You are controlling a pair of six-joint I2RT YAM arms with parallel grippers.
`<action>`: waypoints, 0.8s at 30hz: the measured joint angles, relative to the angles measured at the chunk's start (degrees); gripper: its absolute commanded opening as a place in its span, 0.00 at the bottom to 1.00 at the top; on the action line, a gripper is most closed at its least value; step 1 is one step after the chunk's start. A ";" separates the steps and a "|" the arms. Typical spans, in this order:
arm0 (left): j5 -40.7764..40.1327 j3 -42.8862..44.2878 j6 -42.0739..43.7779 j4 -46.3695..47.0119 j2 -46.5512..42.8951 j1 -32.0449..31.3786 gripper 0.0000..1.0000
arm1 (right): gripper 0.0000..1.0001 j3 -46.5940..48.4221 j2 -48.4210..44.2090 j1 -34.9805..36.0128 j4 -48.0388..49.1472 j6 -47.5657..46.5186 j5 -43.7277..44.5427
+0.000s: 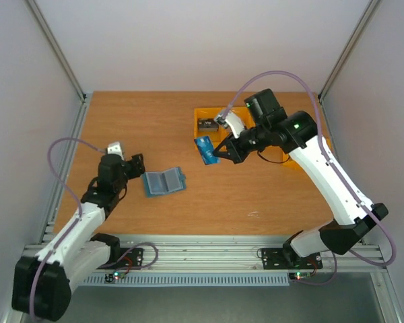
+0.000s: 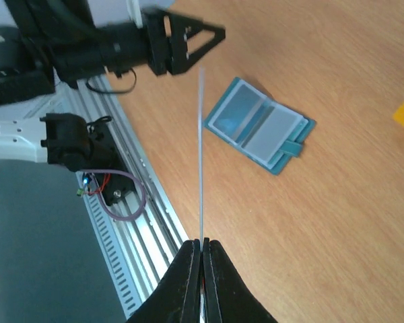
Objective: Take the credit cards out of the card holder
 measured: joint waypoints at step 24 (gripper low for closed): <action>69.31 18.88 45.68 -17.05 -10.82 -6.69 0.01 | 0.01 14.75 12.83 29.38 -9.60 -21.11 28.41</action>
